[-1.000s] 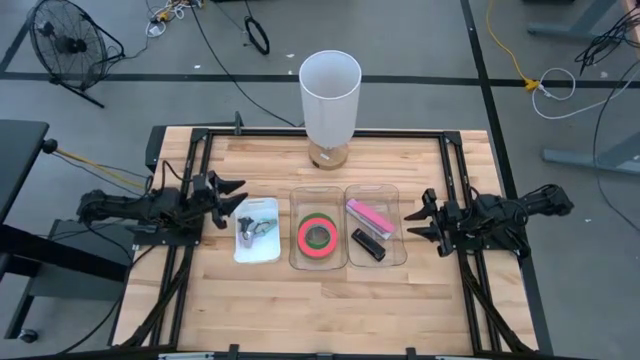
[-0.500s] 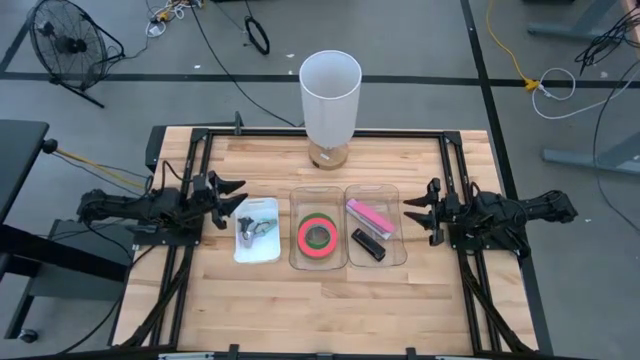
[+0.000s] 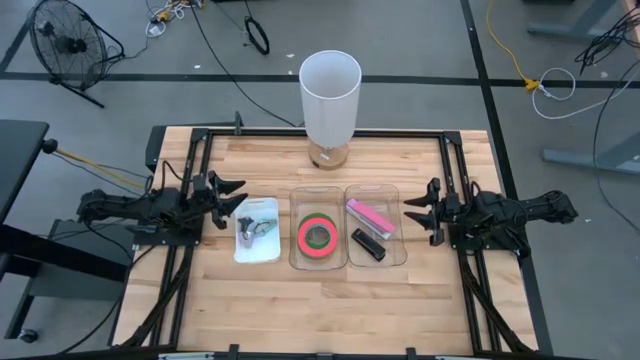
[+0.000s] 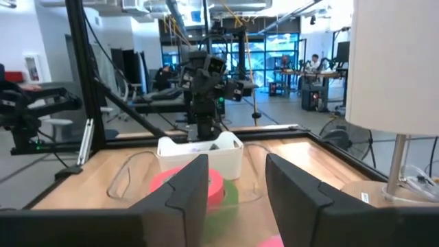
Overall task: Pick and place Stapler, Stapler remover, tape
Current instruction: Return to Home Position
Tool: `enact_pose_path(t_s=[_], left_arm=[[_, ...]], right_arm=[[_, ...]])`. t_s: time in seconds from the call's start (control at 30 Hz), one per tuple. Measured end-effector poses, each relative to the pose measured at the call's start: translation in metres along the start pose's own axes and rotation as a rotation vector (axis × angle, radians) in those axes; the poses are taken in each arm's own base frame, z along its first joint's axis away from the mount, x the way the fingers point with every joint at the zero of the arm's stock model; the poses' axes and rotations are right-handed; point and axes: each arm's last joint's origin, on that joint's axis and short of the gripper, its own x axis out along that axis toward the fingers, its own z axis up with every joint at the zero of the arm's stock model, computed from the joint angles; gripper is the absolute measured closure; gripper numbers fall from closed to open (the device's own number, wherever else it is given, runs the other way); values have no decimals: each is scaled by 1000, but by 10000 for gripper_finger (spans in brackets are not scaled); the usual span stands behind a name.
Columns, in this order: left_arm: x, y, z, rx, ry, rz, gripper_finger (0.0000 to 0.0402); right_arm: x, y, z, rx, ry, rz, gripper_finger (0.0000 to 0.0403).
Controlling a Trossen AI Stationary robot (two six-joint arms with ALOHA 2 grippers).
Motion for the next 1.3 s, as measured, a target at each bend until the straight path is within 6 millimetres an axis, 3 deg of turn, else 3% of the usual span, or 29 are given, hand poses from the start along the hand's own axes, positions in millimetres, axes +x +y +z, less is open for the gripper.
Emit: enact_pose_path(t_s=[0.57, 0.7, 0.87, 1.0, 1.2, 1.3], left_arm=[[0, 1, -2, 47, 20, 14, 177], [1, 4, -6, 205, 67, 14, 177], [2, 3, -12, 394, 150, -306, 177], [1, 0, -10, 589, 91, -535, 177], [2, 4, -10, 387, 147, -462, 177], [2, 4, -10, 365, 154, -448, 177]], right_arm=[[0, 0, 0, 0, -2, 0, 255], [0, 0, 0, 0, -1, 0, 255], [0, 0, 0, 0, -1, 0, 255], [0, 0, 0, 0, -1, 1, 255], [0, 0, 0, 0, -1, 0, 255], [0, 0, 0, 0, -1, 0, 255]])
